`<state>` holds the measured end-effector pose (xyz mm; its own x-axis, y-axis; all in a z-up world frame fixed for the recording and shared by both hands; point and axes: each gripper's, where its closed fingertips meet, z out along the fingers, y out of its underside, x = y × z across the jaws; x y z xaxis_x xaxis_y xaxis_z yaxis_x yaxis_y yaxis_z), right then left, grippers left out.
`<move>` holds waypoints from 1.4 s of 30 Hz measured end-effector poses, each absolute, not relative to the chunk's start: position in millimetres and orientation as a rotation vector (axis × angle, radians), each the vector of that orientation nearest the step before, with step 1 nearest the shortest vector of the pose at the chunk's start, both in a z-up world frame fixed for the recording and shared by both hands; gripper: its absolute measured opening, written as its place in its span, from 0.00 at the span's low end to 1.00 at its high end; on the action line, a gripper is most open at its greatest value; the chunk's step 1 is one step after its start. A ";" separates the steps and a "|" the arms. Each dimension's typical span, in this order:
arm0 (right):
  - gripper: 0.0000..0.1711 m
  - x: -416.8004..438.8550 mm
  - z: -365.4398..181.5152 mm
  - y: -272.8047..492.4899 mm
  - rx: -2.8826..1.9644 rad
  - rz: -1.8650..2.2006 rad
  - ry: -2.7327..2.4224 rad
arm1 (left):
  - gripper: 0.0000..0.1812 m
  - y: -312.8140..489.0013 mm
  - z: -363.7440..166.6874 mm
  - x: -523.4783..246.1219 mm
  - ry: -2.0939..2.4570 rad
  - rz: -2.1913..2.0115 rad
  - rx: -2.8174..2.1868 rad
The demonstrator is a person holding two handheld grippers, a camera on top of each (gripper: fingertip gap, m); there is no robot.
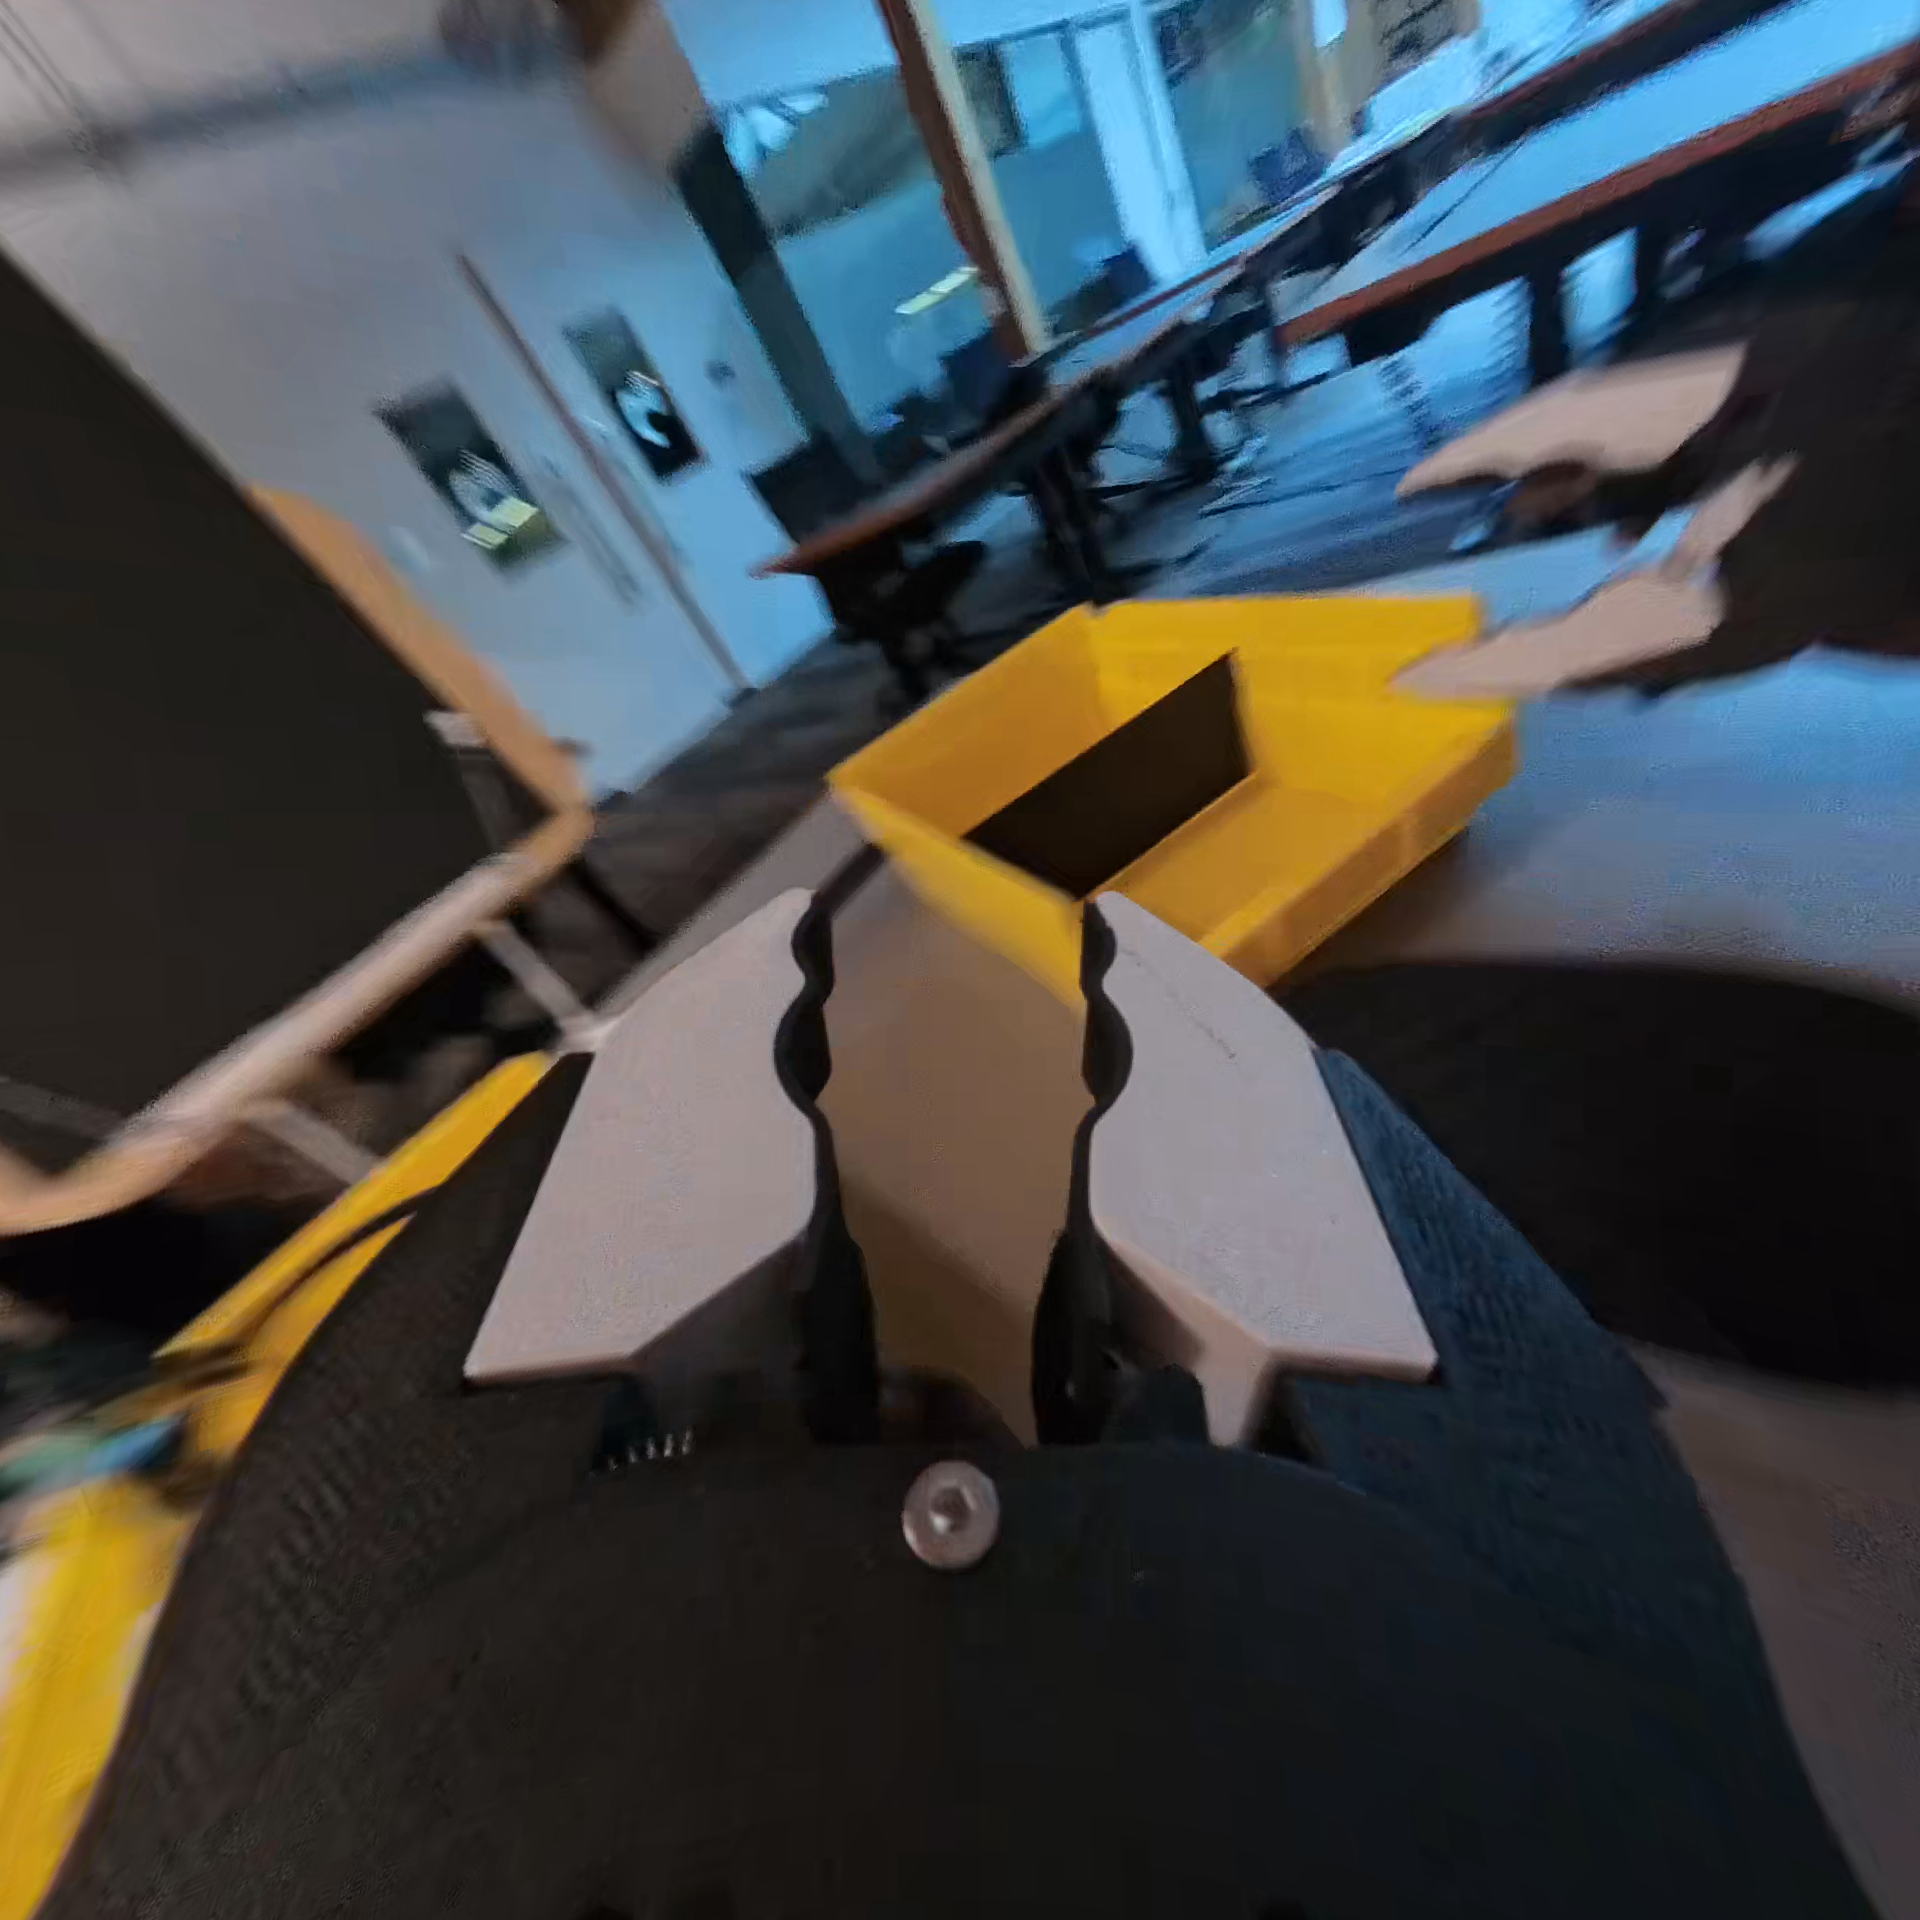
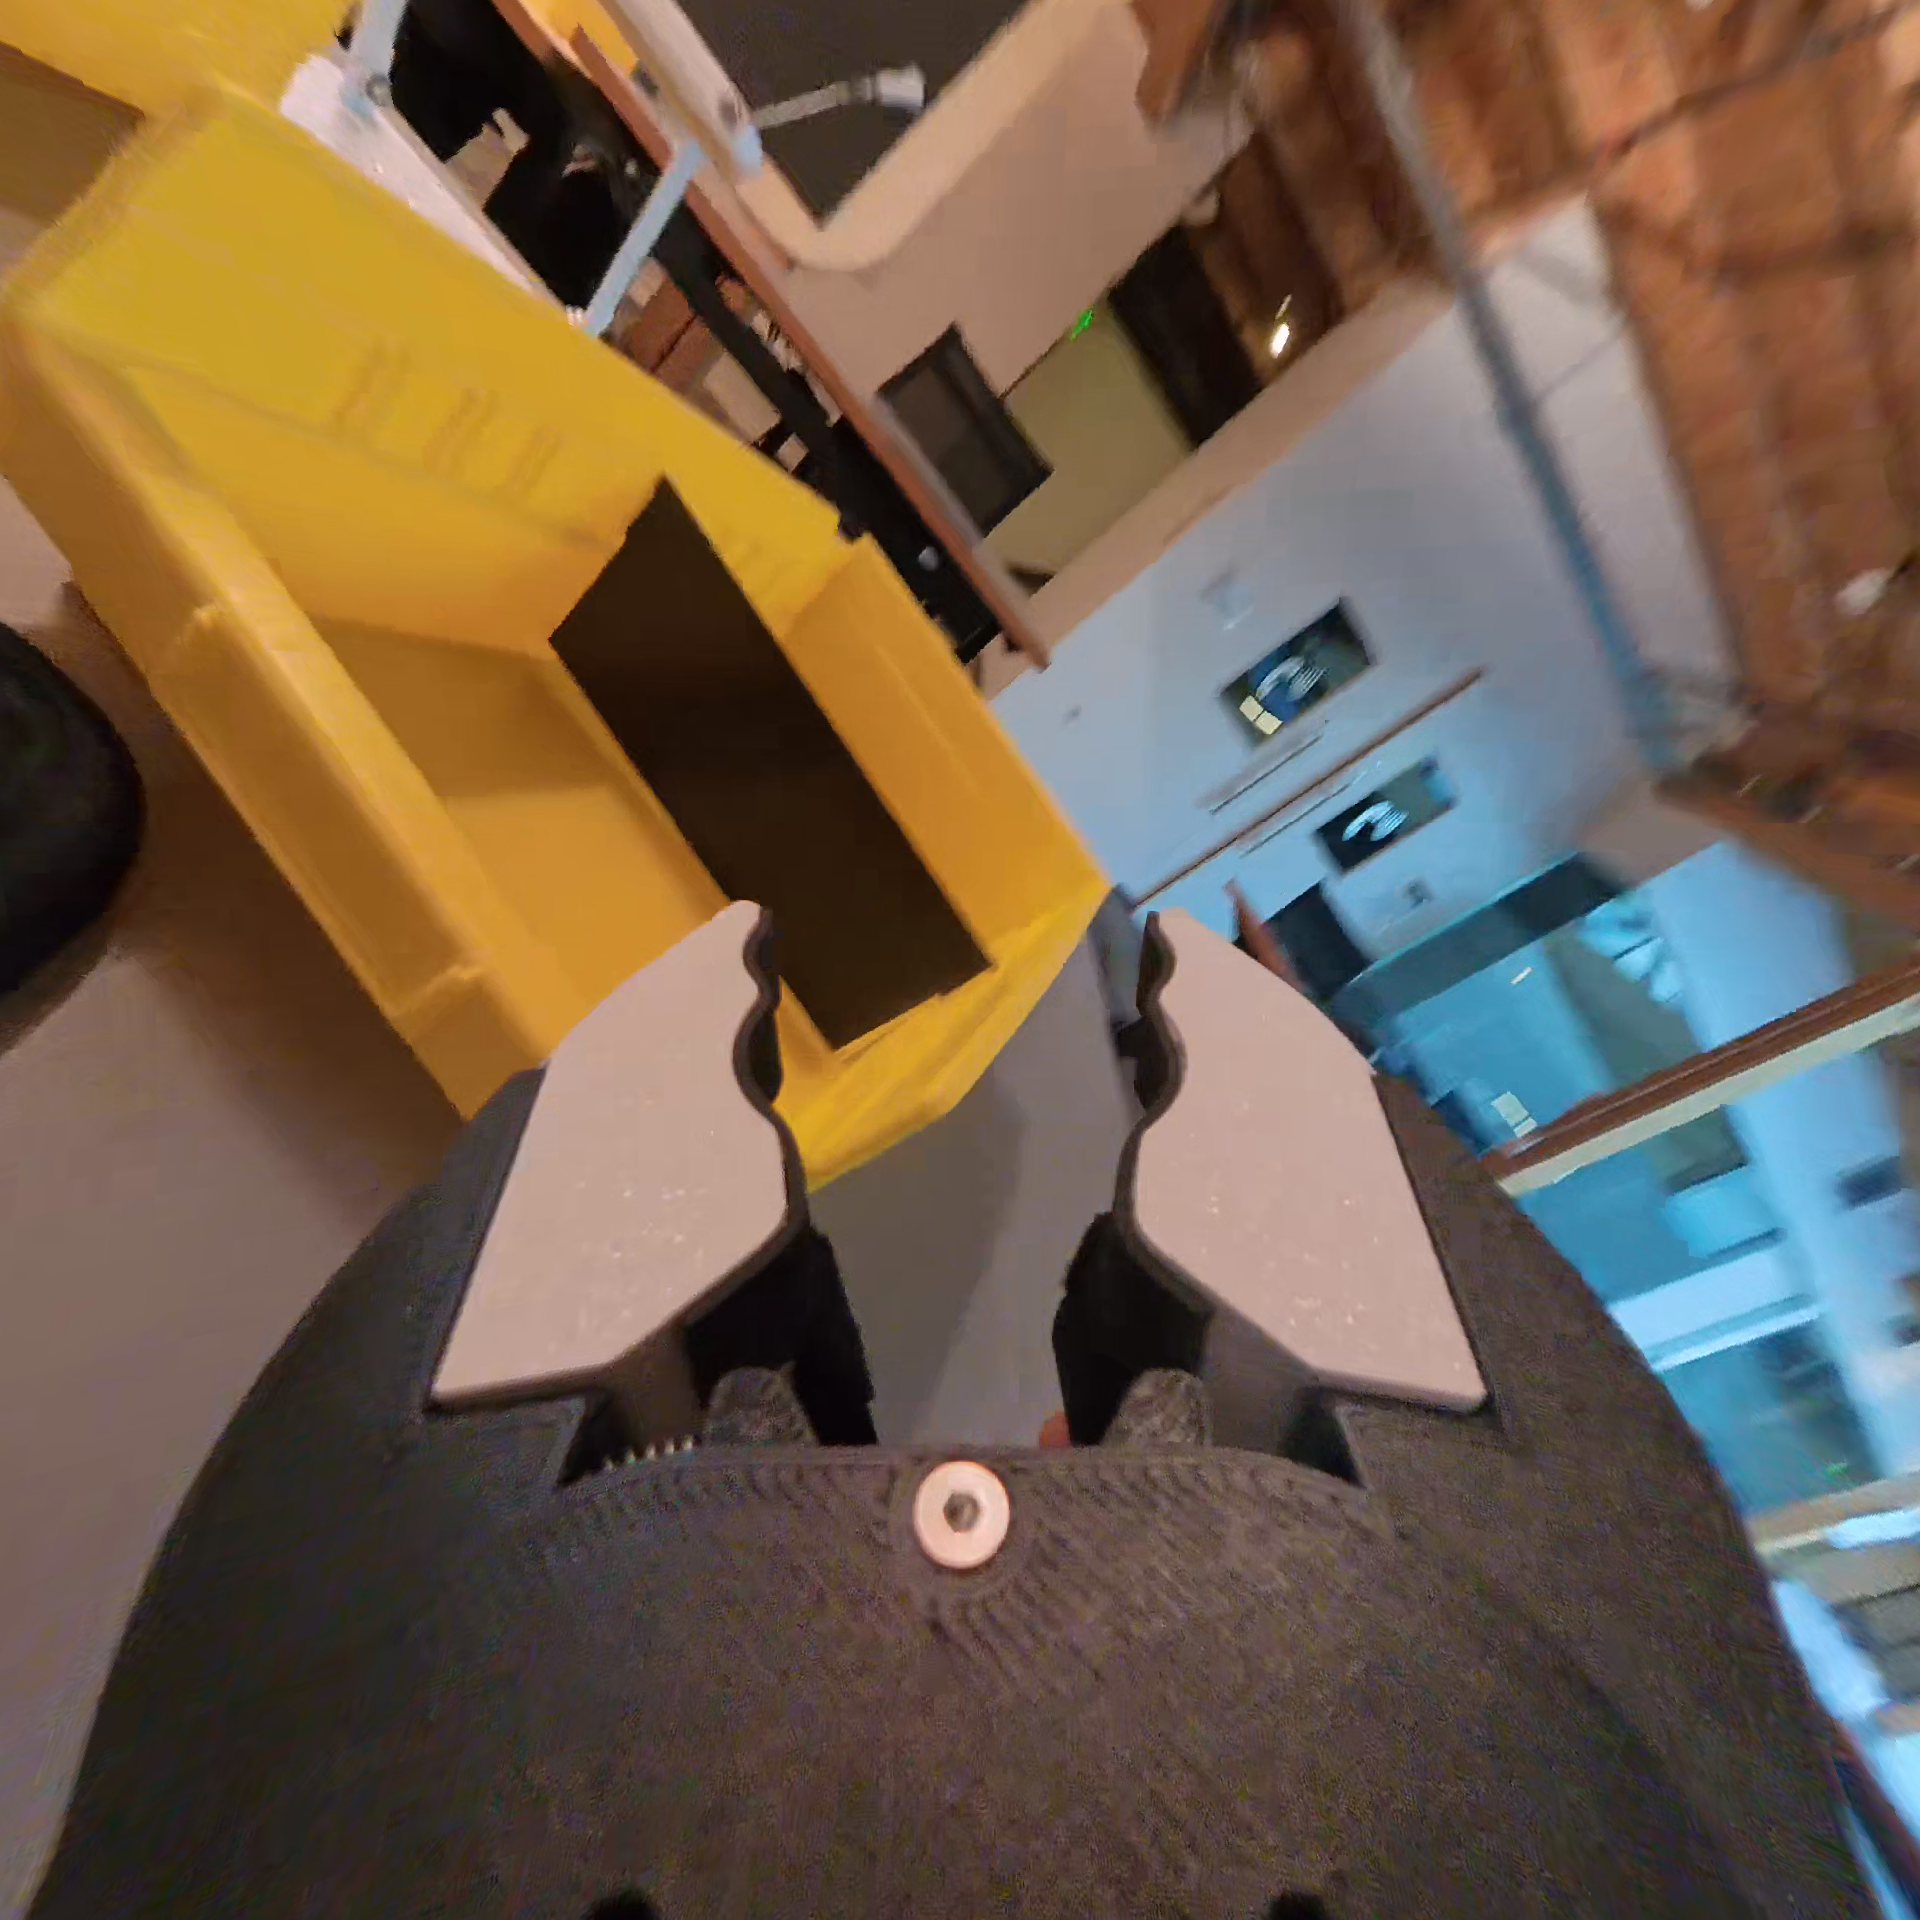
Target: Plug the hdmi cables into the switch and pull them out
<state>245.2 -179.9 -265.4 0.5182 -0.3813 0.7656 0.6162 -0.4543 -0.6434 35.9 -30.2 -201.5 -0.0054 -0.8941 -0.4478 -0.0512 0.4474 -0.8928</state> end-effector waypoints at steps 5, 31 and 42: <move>0.36 183.8 -268.0 -142.2 -1.673 -1.088 -0.588 | 0.28 35.3 -278.6 -66.0 1.730 -0.426 -0.925; 0.23 258.2 -368.3 -182.1 -2.347 -1.097 -0.614 | 0.21 183.8 -363.5 -130.9 1.859 0.102 -1.302; 0.24 280.4 -368.4 -241.4 -2.398 -1.096 -0.538 | 0.22 204.0 -363.3 -251.6 1.856 0.127 -1.379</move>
<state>280.4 -241.4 -368.4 0.6089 0.1608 0.7768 0.5158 -0.8243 -0.2337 -251.6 204.0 -363.3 -0.0828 -0.7604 -0.6442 -0.8410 0.4001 -0.3642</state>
